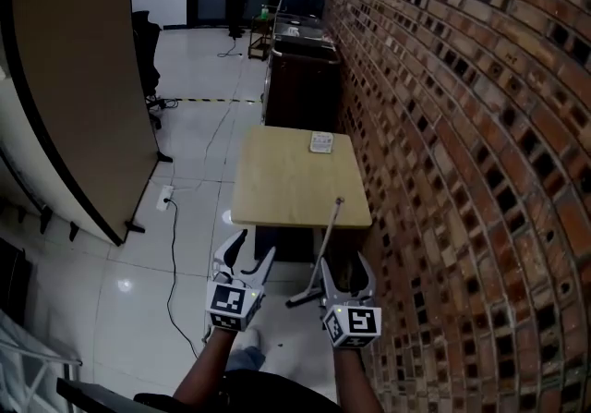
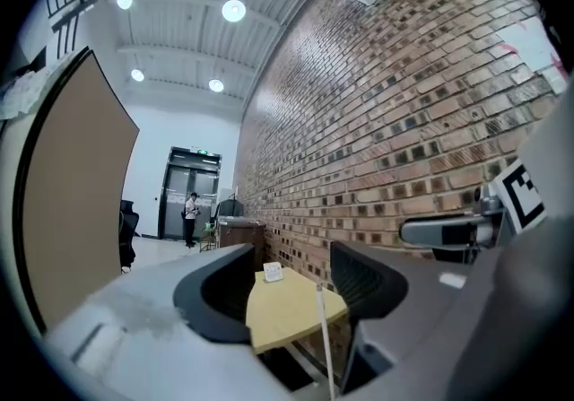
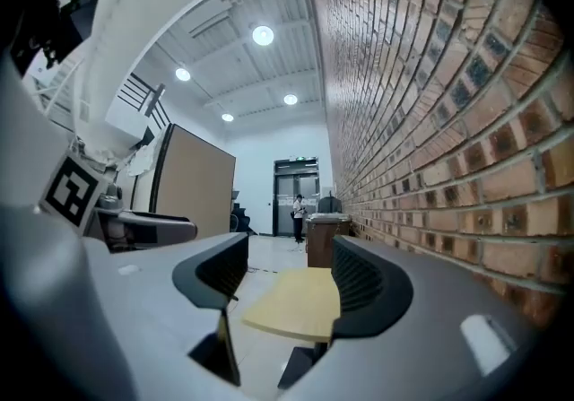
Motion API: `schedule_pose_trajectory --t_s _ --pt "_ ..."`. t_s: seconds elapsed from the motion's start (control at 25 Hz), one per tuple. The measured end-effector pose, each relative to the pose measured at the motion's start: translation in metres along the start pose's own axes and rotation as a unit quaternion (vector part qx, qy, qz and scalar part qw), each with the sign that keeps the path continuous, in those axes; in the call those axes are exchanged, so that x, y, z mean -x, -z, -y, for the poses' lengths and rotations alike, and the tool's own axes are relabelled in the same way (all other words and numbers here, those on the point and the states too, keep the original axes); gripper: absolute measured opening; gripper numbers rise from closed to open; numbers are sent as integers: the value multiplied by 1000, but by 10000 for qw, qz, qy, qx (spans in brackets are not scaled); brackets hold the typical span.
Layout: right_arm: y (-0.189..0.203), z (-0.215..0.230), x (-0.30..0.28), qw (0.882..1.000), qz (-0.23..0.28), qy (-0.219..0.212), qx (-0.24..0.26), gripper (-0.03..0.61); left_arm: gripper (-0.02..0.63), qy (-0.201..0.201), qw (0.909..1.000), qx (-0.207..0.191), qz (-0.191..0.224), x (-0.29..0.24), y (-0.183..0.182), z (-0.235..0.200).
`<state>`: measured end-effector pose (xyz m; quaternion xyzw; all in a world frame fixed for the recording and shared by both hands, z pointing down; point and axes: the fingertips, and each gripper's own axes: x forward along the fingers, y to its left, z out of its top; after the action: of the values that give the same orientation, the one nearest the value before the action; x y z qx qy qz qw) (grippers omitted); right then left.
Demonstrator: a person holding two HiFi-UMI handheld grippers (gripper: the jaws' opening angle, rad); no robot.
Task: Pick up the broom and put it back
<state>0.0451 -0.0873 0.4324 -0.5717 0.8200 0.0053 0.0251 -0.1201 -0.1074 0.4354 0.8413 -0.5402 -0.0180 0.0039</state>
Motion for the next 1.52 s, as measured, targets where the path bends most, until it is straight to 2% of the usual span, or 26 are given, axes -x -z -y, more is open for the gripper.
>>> schedule_pose_trajectory --t_s 0.12,0.24,0.32,0.4,0.52,0.64,0.8,0.88,1.0,1.04,1.16,1.52 --pt "17 0 56 9998 -164 -113 -54 290 262 -34 9996 115 -238 45 27 41" --pt "44 12 98 9987 -427 -20 -264 288 262 -31 9976 -21 -685 86 61 72" --pt "50 13 122 9975 -568 62 -412 287 262 -114 9962 -28 -860 111 67 80" --pt "45 4 143 9972 -568 74 -479 285 262 -203 9966 -66 -801 134 53 82" --pt "27 -13 162 9988 -375 43 -328 279 261 -202 9978 -260 -576 156 26 85" --pt "15 -29 171 9990 -258 89 -357 275 258 -180 9994 -143 -253 167 4 87" --pt "7 -57 187 9994 -251 108 -190 261 245 -36 9995 -217 -235 187 -4 91" --pt "-2 -69 185 9998 -96 162 -95 242 244 40 9994 -289 -185 192 -12 86" --pt "-6 -95 182 10000 -18 -8 43 183 244 -12 9997 -238 -16 200 -19 73" --pt "-5 -102 183 9999 -36 -45 124 181 244 -44 9998 -215 -12 203 -19 70" --pt "-11 -111 182 9997 14 -43 255 183 244 -32 9998 -190 36 206 -22 67" --pt "-9 -110 183 9994 -57 167 311 247 242 -102 9997 -202 10 213 -18 56"
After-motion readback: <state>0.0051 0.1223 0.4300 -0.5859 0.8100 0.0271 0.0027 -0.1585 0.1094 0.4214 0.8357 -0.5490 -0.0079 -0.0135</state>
